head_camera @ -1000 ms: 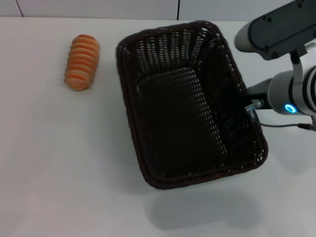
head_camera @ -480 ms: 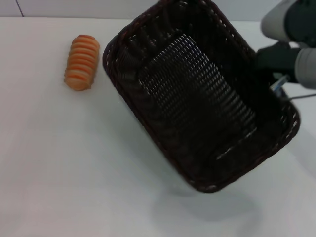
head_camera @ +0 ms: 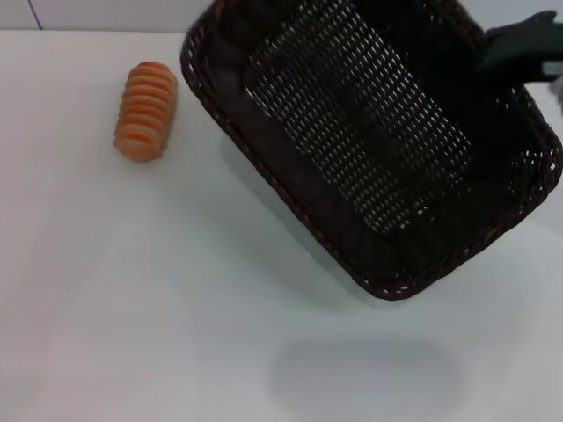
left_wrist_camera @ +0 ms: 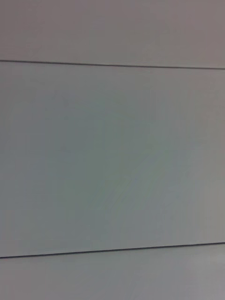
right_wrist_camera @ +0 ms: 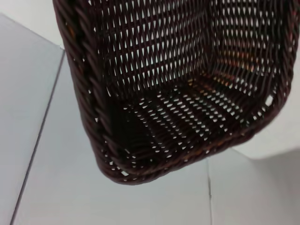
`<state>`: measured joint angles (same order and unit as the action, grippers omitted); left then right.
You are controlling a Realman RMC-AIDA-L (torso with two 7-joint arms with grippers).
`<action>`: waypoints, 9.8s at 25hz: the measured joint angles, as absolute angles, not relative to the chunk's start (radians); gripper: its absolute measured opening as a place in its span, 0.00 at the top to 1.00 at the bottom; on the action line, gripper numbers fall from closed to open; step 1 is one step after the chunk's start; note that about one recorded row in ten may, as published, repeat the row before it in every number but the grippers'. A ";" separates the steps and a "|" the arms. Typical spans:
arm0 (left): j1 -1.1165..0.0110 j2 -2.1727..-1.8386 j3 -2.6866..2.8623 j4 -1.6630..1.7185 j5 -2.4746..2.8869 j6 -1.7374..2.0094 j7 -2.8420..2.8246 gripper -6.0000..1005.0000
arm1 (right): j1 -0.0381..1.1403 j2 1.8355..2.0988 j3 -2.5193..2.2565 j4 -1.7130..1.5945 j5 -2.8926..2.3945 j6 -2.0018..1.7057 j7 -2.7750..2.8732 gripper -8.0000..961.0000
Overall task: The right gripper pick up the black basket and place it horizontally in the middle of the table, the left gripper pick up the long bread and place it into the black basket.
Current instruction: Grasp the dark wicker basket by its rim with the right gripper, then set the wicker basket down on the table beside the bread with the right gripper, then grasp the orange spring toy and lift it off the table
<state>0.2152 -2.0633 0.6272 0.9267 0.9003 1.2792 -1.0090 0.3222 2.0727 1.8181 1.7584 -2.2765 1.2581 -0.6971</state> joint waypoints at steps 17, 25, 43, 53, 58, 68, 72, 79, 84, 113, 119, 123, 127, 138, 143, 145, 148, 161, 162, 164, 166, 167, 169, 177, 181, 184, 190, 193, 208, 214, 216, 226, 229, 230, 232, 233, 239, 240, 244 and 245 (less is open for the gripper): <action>0.224 -2.063 0.617 0.922 0.900 1.282 -1.009 0.17 | 0.646 1.959 2.188 1.350 -2.145 1.706 -0.659 0.85; 0.231 -2.063 0.617 0.922 0.900 1.283 -1.009 0.17 | 0.746 1.910 2.168 1.224 -2.264 1.754 -0.655 0.85; 0.219 -2.068 0.624 0.919 0.900 1.287 -1.014 0.17 | 0.891 1.901 1.900 1.015 -2.282 1.777 -0.768 0.85; 0.184 -2.064 0.624 0.911 0.921 1.278 -1.009 0.17 | 0.897 1.909 1.829 0.995 -2.440 1.769 -0.752 0.85; 0.177 -2.063 0.621 0.911 0.927 1.278 -1.009 0.17 | 0.920 1.921 1.826 0.995 -2.567 1.731 -0.734 0.86; 0.150 -2.063 0.617 0.910 0.952 1.275 -1.004 0.17 | 1.020 1.959 1.766 0.962 -2.686 1.590 -0.764 0.86; 0.142 -2.063 0.617 0.909 0.956 1.274 -1.003 0.17 | 1.034 1.967 1.736 0.949 -2.708 1.559 -0.777 0.86; 0.072 -2.065 0.624 0.895 0.997 1.255 -1.001 0.17 | 1.062 1.985 1.679 0.931 -2.769 1.489 -0.795 0.86; 0.039 -2.065 0.621 0.883 1.024 1.250 -1.000 0.17 | 1.093 1.997 1.688 0.954 -2.763 1.463 -0.844 0.86; -0.078 -2.063 0.586 0.832 1.020 1.198 -0.923 0.17 | 1.118 2.060 1.640 1.047 -2.729 1.432 -0.896 0.86; -0.088 -2.063 0.584 0.823 1.020 1.197 -0.922 0.17 | 1.125 2.069 1.572 1.058 -2.740 1.410 -0.879 0.75; -0.091 -2.064 0.585 0.821 1.020 1.197 -0.922 0.17 | 1.128 2.071 1.540 1.056 -2.751 1.389 -0.850 0.65; -0.092 -2.065 0.587 0.821 1.020 1.198 -0.922 0.17 | 1.121 2.071 1.486 1.063 -2.775 1.341 -0.814 0.55; -0.095 -2.065 0.591 0.821 1.021 1.203 -0.924 0.17 | 1.084 2.072 1.403 1.163 -2.850 1.232 -0.729 0.48; -0.095 -2.064 0.591 0.824 1.023 1.202 -0.931 0.17 | 0.940 2.072 1.457 1.501 -2.825 1.229 -0.687 0.48; -0.095 -2.063 0.589 0.828 1.021 1.203 -0.936 0.17 | 0.870 2.074 1.486 1.646 -2.795 1.230 -0.672 0.48; -0.095 -2.062 0.589 0.831 1.021 1.206 -0.948 0.17 | 0.746 2.076 1.501 1.839 -2.771 1.219 -0.621 0.48; -0.093 -2.061 0.590 0.864 1.030 1.198 -0.994 0.17 | 0.146 2.076 1.576 2.037 -2.549 0.635 -0.543 0.48; -0.093 -2.061 0.590 0.864 1.030 1.198 -0.994 0.17 | 0.100 2.075 1.577 2.037 -2.488 0.559 -0.586 0.48; -0.090 -2.062 0.595 0.868 1.031 1.199 -1.001 0.17 | 0.042 2.077 1.579 2.036 -2.370 0.458 -0.695 0.48; -0.089 -2.061 0.596 0.868 1.031 1.198 -1.013 0.17 | 0.018 2.079 1.583 2.035 -2.309 0.438 -0.753 0.48; -0.088 -2.061 0.596 0.870 1.031 1.198 -1.020 0.17 | 0.001 2.079 1.584 2.035 -2.289 0.460 -0.754 0.48; -0.084 -2.060 0.597 0.879 1.031 1.198 -1.034 0.17 | -0.016 2.080 1.586 2.035 -2.283 0.472 -0.736 0.48; -0.049 -2.063 0.601 0.910 1.034 1.194 -1.074 0.17 | -0.259 2.092 1.615 2.035 -2.246 0.470 -0.623 0.48; -0.048 -2.062 0.603 0.910 1.035 1.189 -1.087 0.17 | -0.328 2.092 1.616 2.032 -2.306 0.423 -0.615 0.48; -0.050 -2.060 0.605 0.922 1.057 1.181 -1.113 0.17 | -0.365 2.092 1.609 2.030 -2.392 0.391 -0.603 0.48; -0.054 -2.064 0.622 1.049 1.204 1.125 -1.281 0.17 | -0.365 2.092 1.629 2.029 -2.459 0.393 -0.579 0.48; -0.048 -2.063 0.627 1.144 1.271 1.111 -1.427 0.17 | -0.362 2.092 1.640 2.027 -2.472 0.398 -0.579 0.48; -0.281 -1.992 0.617 1.675 1.988 1.383 -2.472 0.17 | -0.338 2.092 1.640 1.981 -2.507 0.394 -0.598 0.48; -0.455 -1.959 0.622 1.719 2.219 1.471 -2.587 0.17 | -0.340 2.092 1.655 1.987 -2.500 0.409 -0.580 0.48; -0.455 -1.959 0.622 1.719 2.219 1.471 -2.587 0.17 | -0.336 2.092 1.663 1.989 -2.499 0.424 -0.568 0.48; -0.834 -1.993 0.674 1.633 2.801 1.569 -2.646 0.17 | -0.314 2.091 1.677 1.993 -2.497 0.437 -0.567 0.48; -0.881 -1.987 0.680 1.560 2.857 1.578 -2.647 0.17 | -0.310 2.089 1.678 2.004 -2.497 0.441 -0.568 0.48; -0.918 -1.969 0.684 1.476 2.880 1.580 -2.650 0.17 | -0.310 2.089 1.678 2.004 -2.497 0.441 -0.568 0.48; -0.944 -1.929 0.717 1.362 2.885 1.566 -2.670 0.17 | -0.307 2.087 1.673 2.021 -2.498 0.453 -0.569 0.48; -0.944 -1.929 0.717 1.362 2.885 1.566 -2.670 0.17 | -0.307 2.087 1.673 2.021 -2.498 0.453 -0.569 0.48; -0.950 -1.855 0.851 1.198 2.890 1.548 -2.730 0.17 | -0.291 2.084 1.672 2.036 -2.499 0.471 -0.570 0.48; -0.951 -1.849 0.858 1.178 2.890 1.548 -2.731 0.17 | -0.286 2.084 1.671 2.036 -2.500 0.471 -0.570 0.48; -0.957 -1.830 0.885 1.085 2.890 1.531 -2.732 0.17 | -0.271 2.085 1.662 2.035 -2.504 0.467 -0.570 0.48; -0.958 -1.829 0.888 1.065 2.890 1.521 -2.732 0.17 | -0.268 2.084 1.660 2.035 -2.504 0.467 -0.570 0.48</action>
<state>-0.9578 -1.8293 0.8877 1.0645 2.8902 1.5215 -2.7324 -0.2677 2.0844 1.6598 2.0352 -2.5045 0.4667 -0.5700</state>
